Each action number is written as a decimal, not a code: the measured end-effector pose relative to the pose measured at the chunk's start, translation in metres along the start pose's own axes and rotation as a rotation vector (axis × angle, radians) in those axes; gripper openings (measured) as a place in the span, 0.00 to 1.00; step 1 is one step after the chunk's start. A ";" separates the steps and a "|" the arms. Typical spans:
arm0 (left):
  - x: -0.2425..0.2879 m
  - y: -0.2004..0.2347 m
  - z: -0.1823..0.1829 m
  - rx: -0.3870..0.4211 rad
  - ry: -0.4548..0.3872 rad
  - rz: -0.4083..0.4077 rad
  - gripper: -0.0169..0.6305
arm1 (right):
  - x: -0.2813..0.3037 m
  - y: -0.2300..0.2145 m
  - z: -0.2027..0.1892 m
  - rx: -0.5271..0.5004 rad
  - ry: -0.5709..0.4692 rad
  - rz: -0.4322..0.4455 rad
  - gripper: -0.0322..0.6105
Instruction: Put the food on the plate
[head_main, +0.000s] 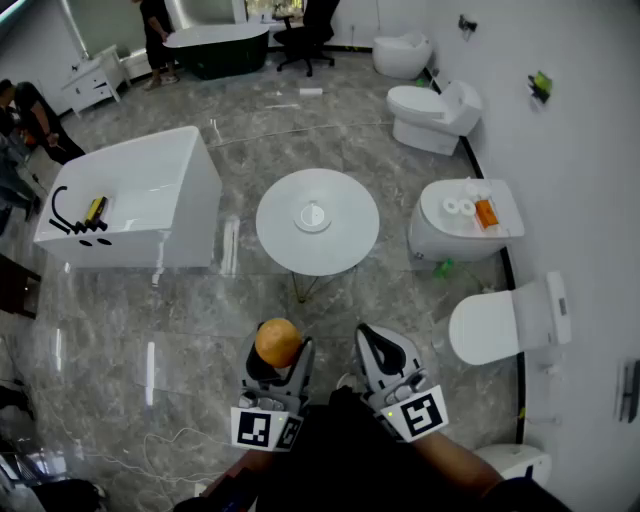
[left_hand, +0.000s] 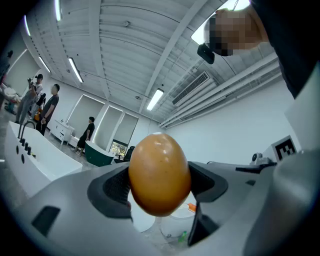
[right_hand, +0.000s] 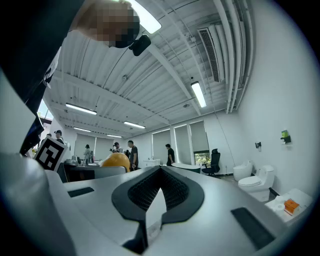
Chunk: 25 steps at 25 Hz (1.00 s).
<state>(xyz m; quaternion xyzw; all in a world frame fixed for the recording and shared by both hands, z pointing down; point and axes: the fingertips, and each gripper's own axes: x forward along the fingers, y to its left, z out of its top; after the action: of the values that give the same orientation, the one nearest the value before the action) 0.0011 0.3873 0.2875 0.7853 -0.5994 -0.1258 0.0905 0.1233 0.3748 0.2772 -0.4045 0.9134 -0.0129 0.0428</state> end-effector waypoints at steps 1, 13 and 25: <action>0.001 0.001 -0.001 0.003 -0.001 0.005 0.55 | 0.000 0.000 -0.001 -0.001 -0.001 0.007 0.06; 0.004 0.017 -0.018 0.043 0.014 0.121 0.55 | -0.030 -0.043 -0.010 0.048 -0.010 0.002 0.06; 0.020 0.002 -0.032 0.076 0.050 0.159 0.55 | -0.034 -0.075 -0.023 0.089 -0.005 0.031 0.06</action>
<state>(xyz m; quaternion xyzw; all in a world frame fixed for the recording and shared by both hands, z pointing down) 0.0136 0.3670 0.3163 0.7409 -0.6619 -0.0757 0.0854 0.1993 0.3488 0.3068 -0.3882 0.9179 -0.0516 0.0633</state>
